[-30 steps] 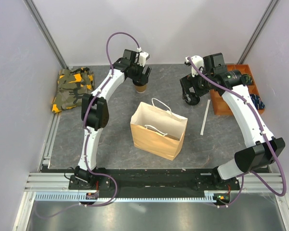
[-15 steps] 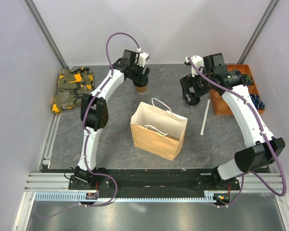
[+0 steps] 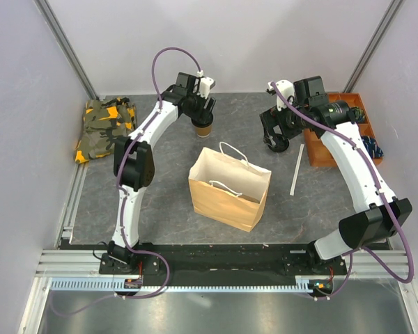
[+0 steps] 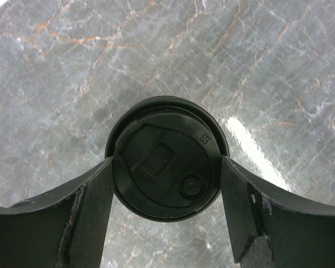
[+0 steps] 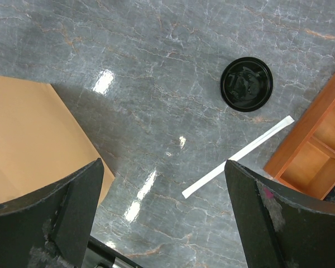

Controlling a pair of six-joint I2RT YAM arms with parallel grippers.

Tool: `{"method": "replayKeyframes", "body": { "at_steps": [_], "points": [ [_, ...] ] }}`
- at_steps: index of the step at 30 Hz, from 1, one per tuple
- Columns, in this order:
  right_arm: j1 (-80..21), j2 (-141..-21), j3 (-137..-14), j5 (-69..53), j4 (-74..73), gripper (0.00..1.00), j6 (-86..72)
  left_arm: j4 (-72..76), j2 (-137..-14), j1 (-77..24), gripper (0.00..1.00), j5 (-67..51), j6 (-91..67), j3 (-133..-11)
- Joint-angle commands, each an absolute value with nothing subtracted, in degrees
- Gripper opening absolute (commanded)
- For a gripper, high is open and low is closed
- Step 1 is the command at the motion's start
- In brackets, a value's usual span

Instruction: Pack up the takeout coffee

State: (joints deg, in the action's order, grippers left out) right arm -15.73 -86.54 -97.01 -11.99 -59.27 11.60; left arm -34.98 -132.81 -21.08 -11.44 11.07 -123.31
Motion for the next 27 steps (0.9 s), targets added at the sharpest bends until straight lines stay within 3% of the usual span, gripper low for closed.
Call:
{"method": "replayKeyframes", "body": {
  "at_steps": [1,13,27],
  "points": [
    [-15.6,-86.8,-99.8,-12.5,-59.5,0.98,11.6,-33.7,-125.3,-20.3,0.74,-11.5,13.0,-120.4],
    [-15.6,-87.3,-100.0,-15.4,-59.2,0.98,12.3,-32.8,-113.7,-16.8,0.69,-13.4,13.5,-105.8],
    [-15.6,-85.7,-104.8,-29.8,-64.1,0.98,16.7,-28.0,-98.8,-12.6,0.68,-17.8,14.8,-84.8]
  ]
}}
